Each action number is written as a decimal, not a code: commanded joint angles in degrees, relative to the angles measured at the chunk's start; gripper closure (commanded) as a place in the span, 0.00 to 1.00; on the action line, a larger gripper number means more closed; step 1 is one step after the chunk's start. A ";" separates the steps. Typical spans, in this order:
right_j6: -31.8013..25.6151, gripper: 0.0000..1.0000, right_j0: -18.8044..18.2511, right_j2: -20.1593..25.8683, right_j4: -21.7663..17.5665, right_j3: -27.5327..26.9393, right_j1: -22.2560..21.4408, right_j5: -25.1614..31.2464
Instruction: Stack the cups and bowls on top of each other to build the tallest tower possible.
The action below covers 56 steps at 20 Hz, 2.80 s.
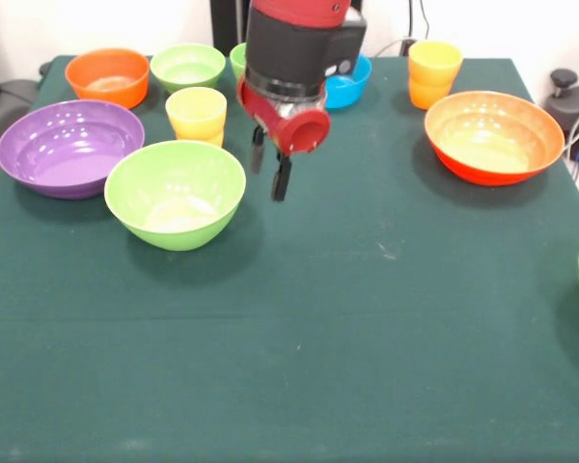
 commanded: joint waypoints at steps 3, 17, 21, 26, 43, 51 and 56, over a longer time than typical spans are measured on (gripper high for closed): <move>0.47 0.00 -0.98 3.38 3.06 15.64 -8.28 1.01; -3.60 0.00 -9.74 3.37 -0.67 18.85 -8.18 -5.89; -3.20 0.00 -10.78 3.59 -1.11 18.43 -7.72 -6.97; -2.40 0.00 -10.85 3.53 -1.08 17.24 -6.36 -7.75; 1.51 0.00 -5.78 1.69 1.22 12.46 -0.69 -10.06; -1.42 0.00 -7.84 2.39 -0.73 11.50 1.44 -12.48; -4.15 0.00 -11.35 4.31 -1.48 13.04 -0.12 -12.45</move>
